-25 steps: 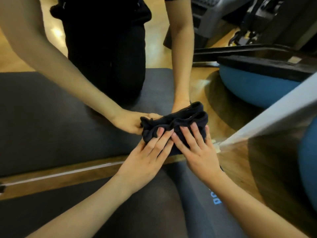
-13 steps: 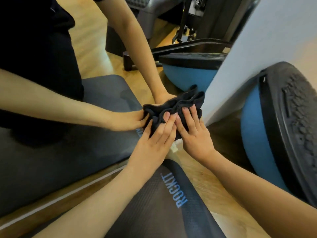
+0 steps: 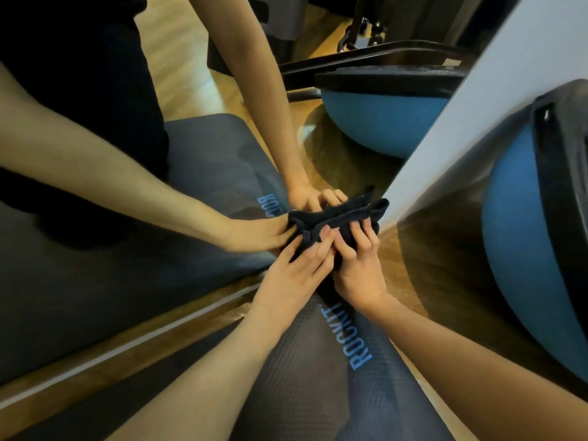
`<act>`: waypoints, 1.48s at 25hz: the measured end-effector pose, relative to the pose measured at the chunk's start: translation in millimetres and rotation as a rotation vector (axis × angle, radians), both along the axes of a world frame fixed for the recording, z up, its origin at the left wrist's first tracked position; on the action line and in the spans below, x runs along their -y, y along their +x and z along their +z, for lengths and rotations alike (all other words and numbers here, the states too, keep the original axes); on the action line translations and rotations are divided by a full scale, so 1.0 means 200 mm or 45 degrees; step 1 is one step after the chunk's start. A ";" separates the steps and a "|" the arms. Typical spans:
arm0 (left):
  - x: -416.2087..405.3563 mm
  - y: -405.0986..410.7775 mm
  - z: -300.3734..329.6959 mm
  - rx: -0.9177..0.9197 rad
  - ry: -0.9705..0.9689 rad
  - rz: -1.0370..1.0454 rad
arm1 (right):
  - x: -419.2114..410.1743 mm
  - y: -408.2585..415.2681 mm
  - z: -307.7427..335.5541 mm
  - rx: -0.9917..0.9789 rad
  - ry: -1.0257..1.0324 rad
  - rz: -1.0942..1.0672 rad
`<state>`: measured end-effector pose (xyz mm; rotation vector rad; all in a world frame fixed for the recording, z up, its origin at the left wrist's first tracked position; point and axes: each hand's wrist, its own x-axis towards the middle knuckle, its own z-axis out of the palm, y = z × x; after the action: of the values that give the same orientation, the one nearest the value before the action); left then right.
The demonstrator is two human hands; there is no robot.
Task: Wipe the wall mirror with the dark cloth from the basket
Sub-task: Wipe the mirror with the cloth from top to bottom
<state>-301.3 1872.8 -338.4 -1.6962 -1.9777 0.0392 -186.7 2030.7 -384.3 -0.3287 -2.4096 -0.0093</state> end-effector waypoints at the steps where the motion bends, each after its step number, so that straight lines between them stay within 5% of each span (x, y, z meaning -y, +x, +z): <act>1: 0.03 -0.01 -0.02 0.002 -0.053 0.008 | 0.03 0.00 -0.05 0.017 -0.041 -0.020; 9: 0.18 -0.12 0.04 -0.179 -0.204 -0.159 | 0.22 -0.07 -0.16 -0.001 -0.206 -0.094; 21: 0.81 -0.25 0.14 -0.348 -0.565 -0.007 | 0.90 -0.39 -0.20 -0.260 -0.379 -0.026; 37: 2.18 -0.58 0.22 -0.259 -0.960 0.323 | 2.20 -0.77 -0.06 0.163 -0.508 0.198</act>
<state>-417.2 1436.9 -294.1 -1.7345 -2.1404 1.1235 -340.2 1590.2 -396.8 -0.3270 -2.5488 0.5404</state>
